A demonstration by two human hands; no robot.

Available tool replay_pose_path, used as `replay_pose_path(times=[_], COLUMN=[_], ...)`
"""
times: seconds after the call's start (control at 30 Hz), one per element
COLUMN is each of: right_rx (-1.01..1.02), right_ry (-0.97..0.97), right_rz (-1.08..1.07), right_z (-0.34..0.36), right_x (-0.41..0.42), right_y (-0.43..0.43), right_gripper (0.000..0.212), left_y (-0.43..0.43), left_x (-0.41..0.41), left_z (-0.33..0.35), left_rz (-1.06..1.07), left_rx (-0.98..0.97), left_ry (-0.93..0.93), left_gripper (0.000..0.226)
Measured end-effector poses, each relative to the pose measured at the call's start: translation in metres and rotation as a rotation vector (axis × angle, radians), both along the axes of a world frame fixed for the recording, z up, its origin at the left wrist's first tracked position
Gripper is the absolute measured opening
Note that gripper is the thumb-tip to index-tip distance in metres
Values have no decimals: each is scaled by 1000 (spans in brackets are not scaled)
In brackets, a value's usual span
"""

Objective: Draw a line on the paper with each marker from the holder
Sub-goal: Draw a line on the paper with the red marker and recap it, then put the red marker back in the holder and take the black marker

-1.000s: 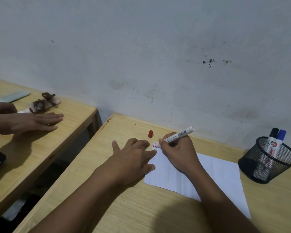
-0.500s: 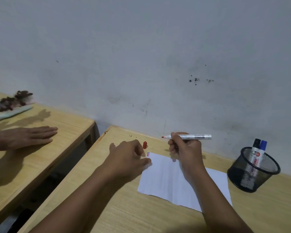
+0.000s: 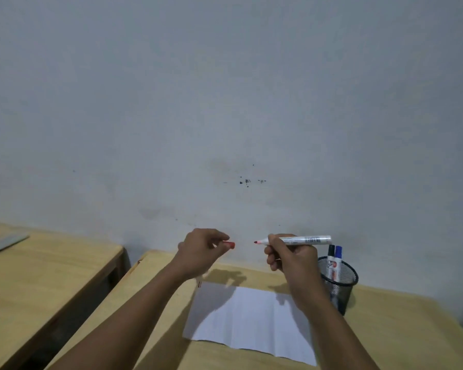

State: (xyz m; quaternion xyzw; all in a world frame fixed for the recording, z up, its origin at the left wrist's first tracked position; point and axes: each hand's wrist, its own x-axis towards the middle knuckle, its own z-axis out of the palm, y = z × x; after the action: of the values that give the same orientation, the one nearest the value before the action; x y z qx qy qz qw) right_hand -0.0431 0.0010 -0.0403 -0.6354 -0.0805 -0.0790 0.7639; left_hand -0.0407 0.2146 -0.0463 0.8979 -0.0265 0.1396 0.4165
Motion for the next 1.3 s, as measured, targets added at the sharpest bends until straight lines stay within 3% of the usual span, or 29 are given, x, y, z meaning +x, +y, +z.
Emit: replay_pose_path(times=[0.13,0.27,0.43,0.63,0.7,0.77,0.83,0.9,0.93,1.03,1.13,1.3], right_rx=[30,20,-48,-98,-218,-411,-660,-873,-883,-776,-612,-629], right_ry=[-49,-99,-146,-75,-86,-240,-445,-517,-517,-495,-368,-211], right_rz=[-33,-60,-27,-102,-302,-561,-594,-534,-529,-521,-484,-477], right_z=[28,49,67,88,87,79,67,56,54,50,43,20], right_x=[-17,-37,-59,-69,-65,-58,-54,-45,-40,-20,-1,21], right_y=[-20,-45,-73,-104,-115,-128,-135,-140,-143,-155,-165,-174], right_gripper=[14,17,21,35,41,30,27,36,31,14,5,34], left_y=[-42,-76,-111,-153,-163,-171,-179,-187,-191,-198,-203,-218], left_x=[-28,-46,-63,-67,-62,-57,-53,-47,-43,-27,-3,31], left_z=[38,62,84,95,97,99,100,98,96,87,65,20], left_rz=[-230,-317,-389,-185,-115,-45,-40,-100,-140,-199,-141,-48], left_rx=[-353,-423,-335,-108,-46,83,192,224,215,110,91,91], left_ry=[-57,-93,-166,-411,-453,-531,-597,-633,-639,-557,-396,-80], left_gripper=[17,19,19,17,17,18,19,19,21,44,40,36])
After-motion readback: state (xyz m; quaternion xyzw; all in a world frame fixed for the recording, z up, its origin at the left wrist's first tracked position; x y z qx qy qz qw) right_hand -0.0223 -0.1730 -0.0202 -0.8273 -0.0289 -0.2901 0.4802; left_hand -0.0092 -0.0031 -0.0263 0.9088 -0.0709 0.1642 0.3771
